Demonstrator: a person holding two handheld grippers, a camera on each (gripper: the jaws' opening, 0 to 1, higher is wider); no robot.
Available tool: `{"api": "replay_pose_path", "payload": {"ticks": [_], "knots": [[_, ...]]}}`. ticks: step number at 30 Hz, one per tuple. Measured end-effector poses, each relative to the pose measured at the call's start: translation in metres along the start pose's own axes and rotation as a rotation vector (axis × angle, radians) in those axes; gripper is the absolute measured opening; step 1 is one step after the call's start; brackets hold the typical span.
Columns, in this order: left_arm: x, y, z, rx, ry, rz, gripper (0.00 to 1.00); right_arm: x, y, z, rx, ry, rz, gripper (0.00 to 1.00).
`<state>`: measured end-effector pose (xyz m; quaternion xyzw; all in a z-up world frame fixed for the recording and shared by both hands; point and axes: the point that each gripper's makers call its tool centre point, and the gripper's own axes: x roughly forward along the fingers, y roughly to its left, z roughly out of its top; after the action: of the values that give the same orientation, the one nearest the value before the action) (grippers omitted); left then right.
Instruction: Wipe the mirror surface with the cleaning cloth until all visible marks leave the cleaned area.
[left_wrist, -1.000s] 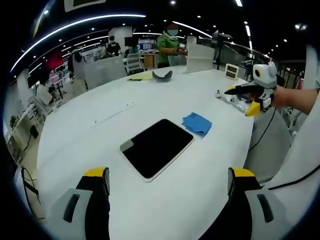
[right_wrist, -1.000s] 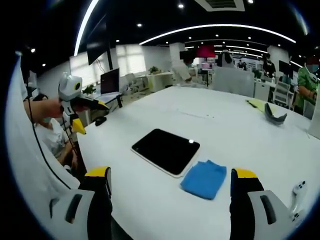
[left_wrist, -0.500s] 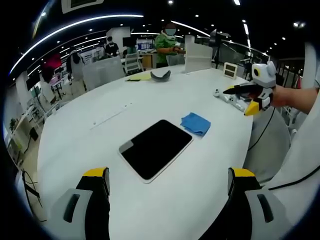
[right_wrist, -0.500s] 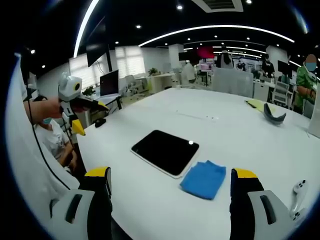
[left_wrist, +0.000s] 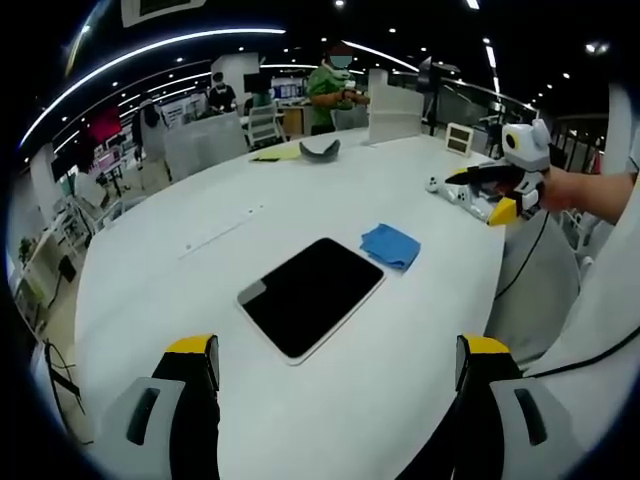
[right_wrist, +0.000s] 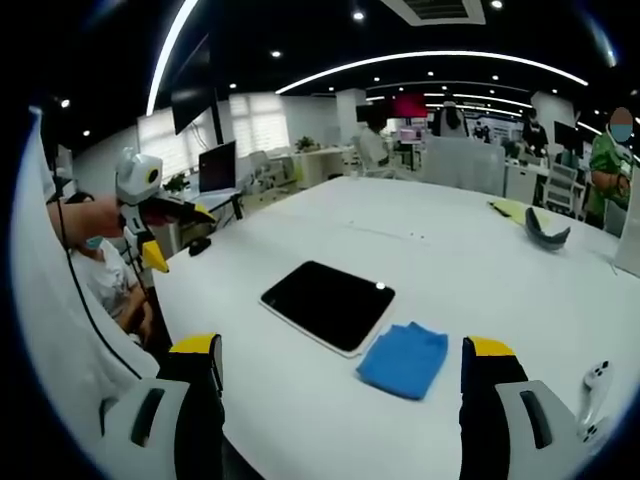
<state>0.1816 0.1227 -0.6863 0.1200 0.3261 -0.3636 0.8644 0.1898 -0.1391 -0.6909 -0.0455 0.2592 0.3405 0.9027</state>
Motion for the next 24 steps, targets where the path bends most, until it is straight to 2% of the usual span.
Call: {"api": "replay_pose_path", "payload": {"ticks": [17,24], "knots": [[-0.006,-0.002,-0.006,-0.017,-0.004,0.02,0.99,0.01,-0.014,0.008,-0.036,0.001,0.001,0.99],[-0.008,-0.01,-0.007,-0.027,-0.009,0.022,0.99,0.019,-0.025,0.008,-0.057,0.014,0.006,0.94]]}}
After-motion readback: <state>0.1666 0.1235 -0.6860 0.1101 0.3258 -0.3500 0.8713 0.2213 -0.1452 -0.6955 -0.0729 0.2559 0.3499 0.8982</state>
